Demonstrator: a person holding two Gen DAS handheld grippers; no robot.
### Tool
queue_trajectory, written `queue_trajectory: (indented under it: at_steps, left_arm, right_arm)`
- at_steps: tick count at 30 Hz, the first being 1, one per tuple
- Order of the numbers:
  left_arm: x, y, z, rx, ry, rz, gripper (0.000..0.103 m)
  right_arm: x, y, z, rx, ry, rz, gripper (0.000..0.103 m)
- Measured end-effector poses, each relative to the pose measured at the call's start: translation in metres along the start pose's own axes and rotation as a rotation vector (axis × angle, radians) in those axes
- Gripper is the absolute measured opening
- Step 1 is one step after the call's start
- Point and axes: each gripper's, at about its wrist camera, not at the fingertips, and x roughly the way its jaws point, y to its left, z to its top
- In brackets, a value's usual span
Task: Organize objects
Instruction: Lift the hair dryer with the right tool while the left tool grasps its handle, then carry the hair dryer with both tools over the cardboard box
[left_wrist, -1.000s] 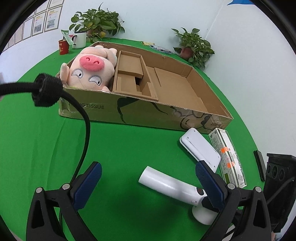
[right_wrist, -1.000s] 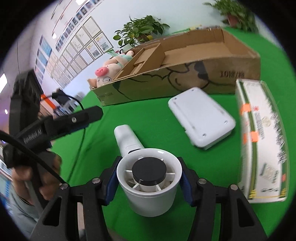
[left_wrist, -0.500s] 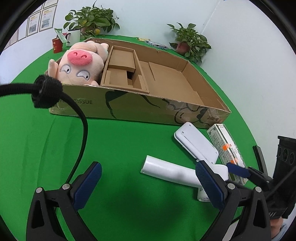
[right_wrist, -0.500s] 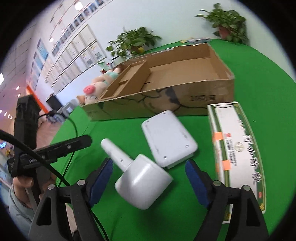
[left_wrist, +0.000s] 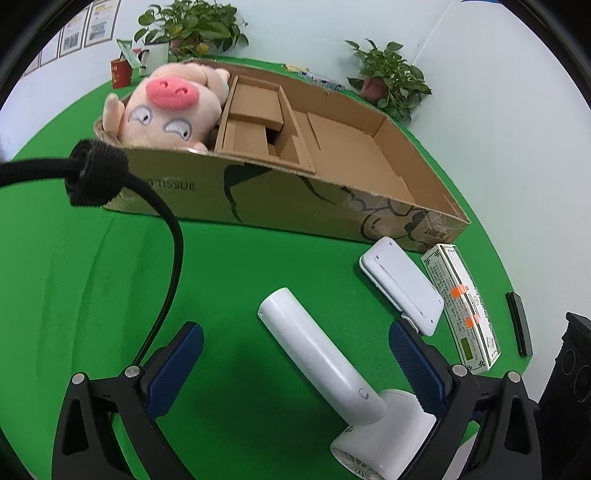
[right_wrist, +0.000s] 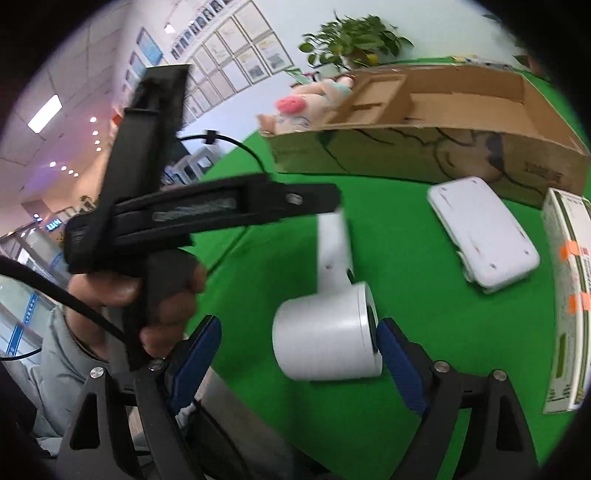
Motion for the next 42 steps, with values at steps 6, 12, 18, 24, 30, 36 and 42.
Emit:
queue_trajectory:
  at_steps: [6, 12, 18, 24, 30, 36, 42]
  left_arm:
    - [0.02, -0.002, 0.003, -0.003, 0.064, -0.053, 0.087]
    - [0.035, -0.009, 0.0, 0.035, 0.128, -0.074, 0.07]
    - [0.038, -0.011, 0.001, 0.067, 0.148, -0.07, 0.056]
    - [0.043, -0.011, 0.002, 0.081, 0.155, -0.066, 0.041]
    - [0.044, -0.015, 0.003, 0.091, 0.158, -0.073, 0.039]
    - [0.033, -0.024, 0.005, 0.117, 0.121, -0.073, 0.036]
    - [0.0, -0.043, 0.019, 0.154, 0.02, -0.056, 0.035]
  right_arm:
    - [0.014, -0.003, -0.002, 0.049, 0.036, -0.007, 0.087]
    - [0.025, 0.004, -0.008, 0.066, 0.027, -0.042, 0.087]
    - [0.032, 0.017, -0.015, 0.034, 0.03, -0.118, 0.084]
    - [0.038, 0.028, -0.019, -0.009, 0.021, -0.245, 0.063]
    - [0.037, 0.033, -0.022, -0.023, 0.02, -0.298, 0.063]
    - [0.037, 0.035, -0.024, -0.011, -0.013, -0.315, 0.062]
    - [0.018, 0.045, -0.017, -0.062, -0.098, -0.349, 0.062]
